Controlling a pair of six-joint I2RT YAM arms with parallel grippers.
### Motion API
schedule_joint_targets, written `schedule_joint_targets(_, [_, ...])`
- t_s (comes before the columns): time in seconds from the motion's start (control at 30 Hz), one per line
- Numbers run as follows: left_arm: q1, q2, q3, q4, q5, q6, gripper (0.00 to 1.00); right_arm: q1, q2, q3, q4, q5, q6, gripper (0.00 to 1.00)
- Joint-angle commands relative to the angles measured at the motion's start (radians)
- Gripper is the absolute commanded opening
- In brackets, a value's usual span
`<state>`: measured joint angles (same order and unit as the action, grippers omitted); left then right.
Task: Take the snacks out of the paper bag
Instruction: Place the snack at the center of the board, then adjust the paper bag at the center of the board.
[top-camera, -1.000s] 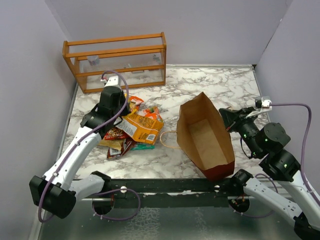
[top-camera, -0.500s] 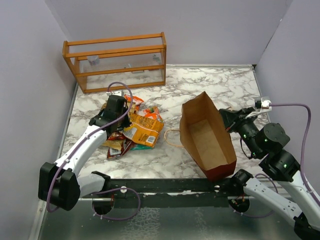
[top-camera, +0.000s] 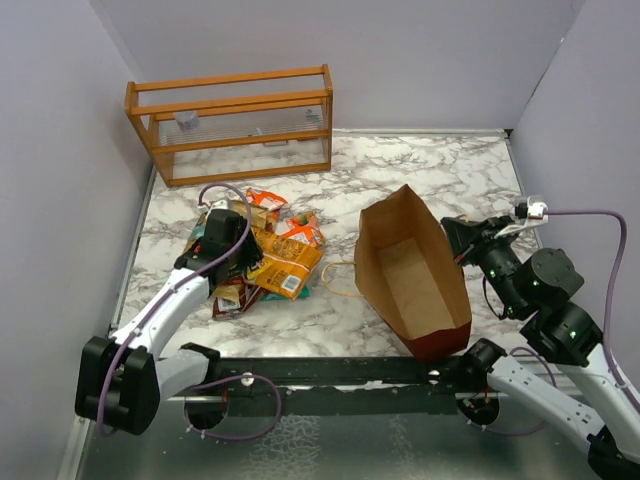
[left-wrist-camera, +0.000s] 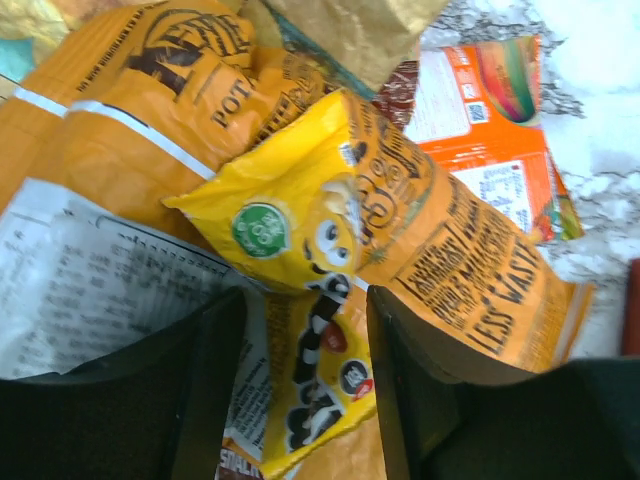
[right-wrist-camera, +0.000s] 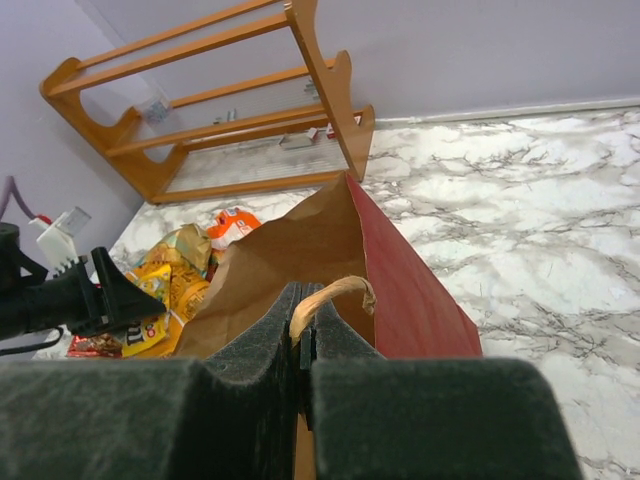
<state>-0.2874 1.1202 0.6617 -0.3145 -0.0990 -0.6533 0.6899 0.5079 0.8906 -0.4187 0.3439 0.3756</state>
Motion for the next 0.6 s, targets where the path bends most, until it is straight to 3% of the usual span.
schedule_joint_targets(0.0, [0.011, -0.105, -0.019, 0.014, 0.069, -0.029, 0.6, -0.002, 0.016, -0.004, 0.012, 0.017, -0.013, 0.02])
schedule_joint_targets(0.3, [0.01, -0.239, 0.076, 0.0, 0.186, 0.015, 0.86, -0.001, 0.115, 0.003, 0.174, -0.003, -0.005, 0.02])
schedule_joint_targets(0.43, [0.011, -0.274, 0.094, 0.0, 0.235, 0.019, 0.9, -0.001, 0.28, 0.102, 0.155, 0.125, 0.039, 0.02])
schedule_joint_targets(0.57, [0.01, -0.301, 0.102, -0.031, 0.256, 0.033, 0.91, -0.001, 0.41, 0.189, 0.236, 0.098, 0.0, 0.02])
